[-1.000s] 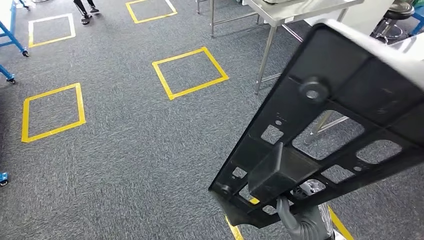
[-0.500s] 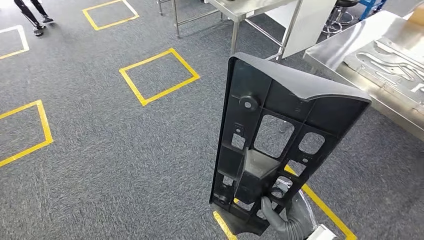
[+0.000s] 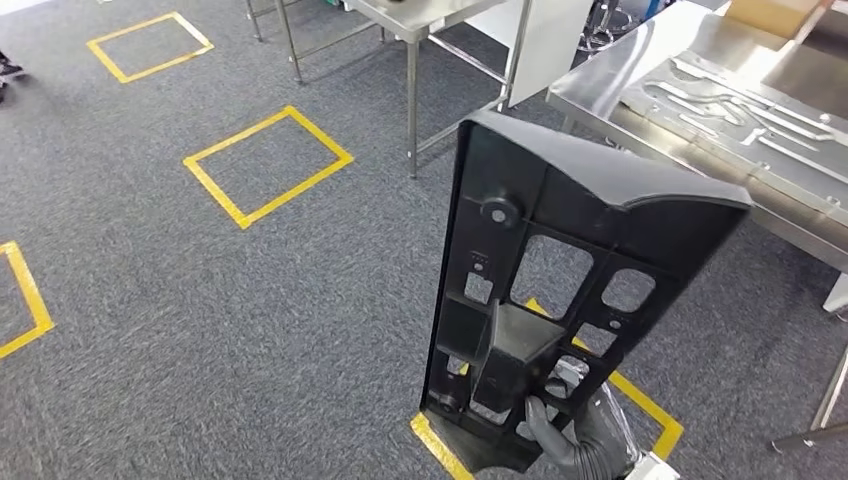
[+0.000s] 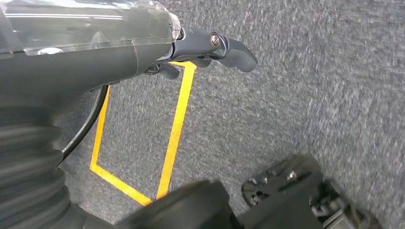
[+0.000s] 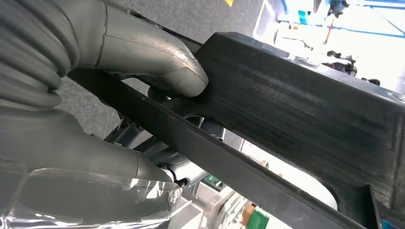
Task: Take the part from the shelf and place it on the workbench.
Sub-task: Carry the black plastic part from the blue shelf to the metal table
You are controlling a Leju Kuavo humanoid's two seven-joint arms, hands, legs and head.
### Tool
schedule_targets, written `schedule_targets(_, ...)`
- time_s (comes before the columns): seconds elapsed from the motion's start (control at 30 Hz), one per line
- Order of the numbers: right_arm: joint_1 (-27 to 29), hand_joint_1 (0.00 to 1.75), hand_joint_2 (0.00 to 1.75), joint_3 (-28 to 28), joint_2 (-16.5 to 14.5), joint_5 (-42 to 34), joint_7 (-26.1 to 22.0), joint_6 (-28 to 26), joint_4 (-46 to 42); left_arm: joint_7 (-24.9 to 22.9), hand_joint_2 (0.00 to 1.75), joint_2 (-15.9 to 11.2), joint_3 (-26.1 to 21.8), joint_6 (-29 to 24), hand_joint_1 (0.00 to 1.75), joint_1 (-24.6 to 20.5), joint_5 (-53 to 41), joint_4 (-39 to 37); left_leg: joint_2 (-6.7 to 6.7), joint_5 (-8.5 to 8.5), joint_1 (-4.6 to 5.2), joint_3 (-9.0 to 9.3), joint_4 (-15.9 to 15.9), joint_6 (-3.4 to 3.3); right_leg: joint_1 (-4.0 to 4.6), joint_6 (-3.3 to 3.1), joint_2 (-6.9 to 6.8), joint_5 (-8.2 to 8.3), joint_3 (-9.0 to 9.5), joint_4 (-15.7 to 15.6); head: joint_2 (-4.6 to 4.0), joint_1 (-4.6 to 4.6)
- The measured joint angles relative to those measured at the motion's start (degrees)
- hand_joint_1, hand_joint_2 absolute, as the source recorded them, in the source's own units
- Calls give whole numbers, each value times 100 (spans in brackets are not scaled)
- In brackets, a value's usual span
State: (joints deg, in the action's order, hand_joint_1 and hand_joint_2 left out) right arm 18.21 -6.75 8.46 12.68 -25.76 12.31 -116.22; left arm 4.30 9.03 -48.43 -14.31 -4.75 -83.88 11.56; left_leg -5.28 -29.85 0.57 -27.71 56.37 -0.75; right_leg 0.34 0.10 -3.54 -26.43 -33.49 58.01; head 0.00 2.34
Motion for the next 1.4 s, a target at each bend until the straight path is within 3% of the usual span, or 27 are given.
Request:
schedule_targets(0.03,-2,175,175,0,3,-6,-6,0,2,4,175,8,-1,-5,0,-1,1,0,-36,-14,1,15,-7,24,-11,-24,68,6,-4,-11,0,0)
schedule_targets(0.1,-11,175,175,-4,9,-12,-12,0,5,11,175,19,-3,-10,0,-1,3,0,92,-133,-16,-16,125,88,-46,-80,179,27,7,-52,0,0)
schedule_targets(0.17,-36,175,175,-22,10,-14,-14,2,7,31,175,20,-14,-11,0,5,12,0,349,-448,-50,-264,689,146,-69,-129,283,41,19,-74,0,0)
schedule_targets(0.23,-55,175,175,-60,10,-9,-10,8,17,38,175,20,-29,-1,0,-21,37,0,443,-741,-66,-624,1443,182,-68,-147,396,40,20,-69,0,0)
schedule_targets(0.27,-59,175,175,-88,10,2,-3,11,24,22,175,20,-35,9,0,-41,55,0,452,-749,-70,-721,1632,192,-68,-148,462,39,26,-66,0,0)
schedule_targets(0.3,-68,175,175,-121,10,16,4,16,31,-8,175,22,-42,20,0,-52,80,0,457,-643,-75,-719,1604,193,-68,-146,532,38,36,-62,0,0)
schedule_targets(0.33,-81,175,175,-159,10,30,13,21,35,-46,175,24,-53,30,0,-51,102,0,479,-443,-82,-621,1358,187,-69,-142,607,36,46,-57,0,0)
schedule_targets(0.4,-126,175,175,-226,11,34,21,43,46,-129,175,31,-81,28,0,-27,139,-1,702,-37,-107,-330,609,156,-65,-114,749,37,40,-36,0,0)
schedule_targets(0.47,-191,175,175,-256,15,-10,24,83,75,-199,175,50,-122,-1,0,-11,192,-1,936,89,-120,-183,153,112,-70,-49,872,60,-28,-7,0,0)
schedule_targets(0.5,-218,175,175,-260,19,-40,23,102,92,-223,175,64,-146,-19,0,-12,226,-1,969,68,-112,-180,111,84,-79,-5,928,84,-64,-6,0,1)
schedule_targets(0.57,-244,175,175,-259,40,-101,8,117,120,-244,175,101,-187,-46,0,-22,267,0,861,97,-115,-172,67,15,-95,76,990,113,-110,-10,0,1)
schedule_targets(0.6,-250,175,175,-254,58,-127,-11,114,130,-242,175,114,-199,-62,0,-22,272,0,798,120,-125,-161,38,-26,-88,102,912,63,-146,56,0,1)
schedule_targets(0.67,-281,175,175,-242,93,-171,-54,110,149,-239,175,131,-217,-104,0,-7,281,0,645,154,-130,-145,-8,-88,-84,138,633,-222,-369,527,0,0)
schedule_targets(0.73,-321,175,175,-229,104,-186,-69,113,168,-258,175,135,-234,-139,0,9,294,0,496,154,-108,-152,-10,-109,-100,172,447,-564,-730,1286,0,0)
schedule_targets(0.77,-333,175,175,-223,105,-188,-68,115,180,-269,175,135,-244,-148,0,10,299,0,425,149,-101,-152,-8,-108,-112,186,419,-621,-843,1527,0,0)
schedule_targets(0.8,-343,175,175,-217,105,-189,-66,117,191,-277,175,135,-253,-154,0,8,302,0,357,141,-98,-147,-6,-105,-121,195,397,-574,-854,1566,0,0)
schedule_targets(0.83,-355,175,175,-214,106,-187,-61,121,199,-281,175,139,-262,-157,0,6,304,0,297,129,-98,-137,-2,-96,-126,198,366,-425,-736,1359,0,0)
schedule_targets(0.9,-413,175,175,-211,107,-181,-42,136,208,-283,175,147,-282,-162,0,5,325,0,194,92,-87,-105,12,-61,-110,172,171,-86,-298,563,0,0)
schedule_targets(0.93,-464,175,175,-211,107,-178,-28,158,215,-284,175,156,-295,-164,0,6,343,0,151,69,-71,-95,22,-35,-91,143,78,14,-126,237,0,0)
schedule_targets(1.0,-611,175,175,-212,108,-198,3,239,252,-295,175,176,-322,-176,0,6,393,0,64,38,-41,-80,30,18,-51,82,4,29,-24,2,0,0)
schedule_targets(1.07,-757,175,175,-207,118,-251,26,321,310,-326,175,207,-341,-191,0,-6,416,0,-21,14,-33,-56,19,66,-62,30,129,45,-41,-9,0,1)
schedule_targets(1.13,-862,175,175,-198,140,-296,33,362,363,-374,175,232,-350,-199,0,-18,411,0,114,-130,-46,-103,195,116,-98,-32,229,67,-25,-50,0,2)
schedule_targets(1.2,-938,175,175,-194,155,-315,37,395,404,-418,175,243,-360,-204,0,-29,422,0,362,-470,-68,-376,814,154,-112,-78,315,77,-17,-69,0,2)
schedule_targets(1.27,-1019,175,175,-196,157,-332,46,429,439,-422,175,253,-380,-221,0,-62,461,0,451,-756,-73,-743,1569,174,-102,-93,417,78,-25,-66,0,2)
schedule_targets(1.3,-1078,175,175,-199,157,-348,64,444,458,-407,175,261,-392,-232,0,-79,477,0,464,-757,-73,-836,1746,174,-97,-94,483,79,-22,-64,0,2)
schedule_targets(1.33,-1148,175,175,-202,157,-367,93,452,481,-390,175,268,-402,-242,0,-84,484,0,474,-633,-73,-820,1686,165,-95,-94,555,79,-15,-60,0,2)
schedule_targets(1.4,-1275,175,175,-205,157,-419,150,449,524,-361,175,276,-411,-246,0,-66,474,0,594,-168,-75,-540,987,120,-96,-83,699,77,8,-52,0,2)
